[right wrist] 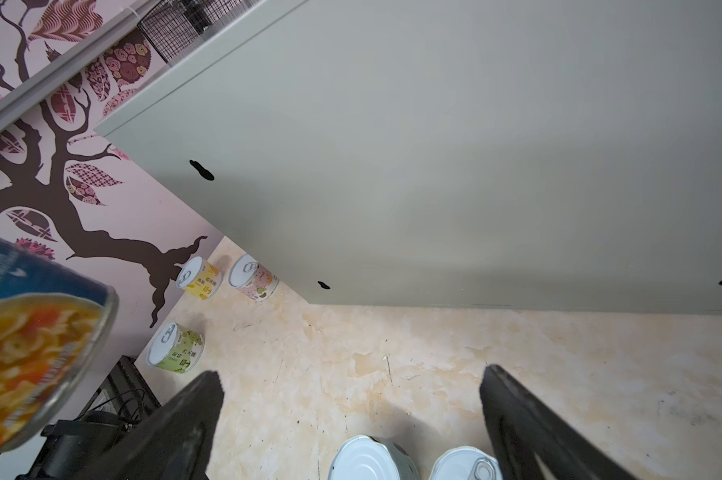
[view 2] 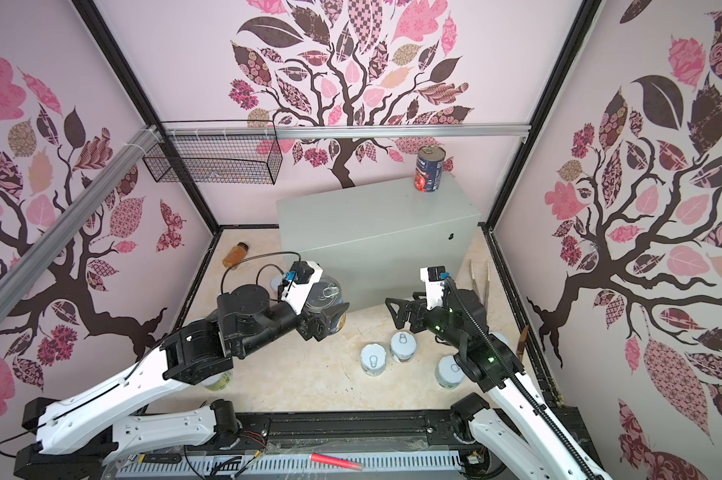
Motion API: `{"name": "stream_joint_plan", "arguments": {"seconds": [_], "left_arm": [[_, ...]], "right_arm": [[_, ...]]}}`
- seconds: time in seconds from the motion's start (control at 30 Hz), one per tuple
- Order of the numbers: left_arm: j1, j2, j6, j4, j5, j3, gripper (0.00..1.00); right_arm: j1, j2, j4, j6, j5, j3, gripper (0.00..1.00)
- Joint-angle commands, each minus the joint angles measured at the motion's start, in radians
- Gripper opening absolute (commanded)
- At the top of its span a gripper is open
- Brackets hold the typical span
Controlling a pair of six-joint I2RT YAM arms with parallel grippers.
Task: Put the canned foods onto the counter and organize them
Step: 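Lower the blue soup can onto the cabinet top beside the tomato can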
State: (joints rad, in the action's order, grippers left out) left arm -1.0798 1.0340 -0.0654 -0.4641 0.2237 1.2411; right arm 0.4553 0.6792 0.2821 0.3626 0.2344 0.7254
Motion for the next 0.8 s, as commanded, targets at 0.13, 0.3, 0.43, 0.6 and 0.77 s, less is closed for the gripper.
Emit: {"name": "stream_joint_plan", "arguments": {"seconds": [0.13, 0.3, 0.43, 0.6, 0.77], "left_arm": [[0.097, 0.098, -0.005, -0.022, -0.152, 0.255, 0.66], [0.118, 0.18, 0.036, -0.055, -0.173, 0.39, 0.66], [0.135, 0.244, 0.064, -0.065, -0.18, 0.5, 0.65], [0.187, 0.338, 0.078, -0.093, -0.215, 0.637, 0.65], [0.284, 0.407, 0.028, -0.051, -0.311, 0.692, 0.63]], "right_arm": [[0.005, -0.012, -0.001, 0.001, 0.031, -0.005, 1.0], [0.005, -0.019, -0.009, 0.007, 0.043, -0.025, 1.0], [0.005, -0.025, -0.018, 0.012, 0.053, -0.043, 1.0], [0.005, -0.017, -0.034, 0.01, 0.065, -0.055, 1.0], [0.005, -0.001, -0.046, 0.015, 0.09, -0.056, 1.0]]}}
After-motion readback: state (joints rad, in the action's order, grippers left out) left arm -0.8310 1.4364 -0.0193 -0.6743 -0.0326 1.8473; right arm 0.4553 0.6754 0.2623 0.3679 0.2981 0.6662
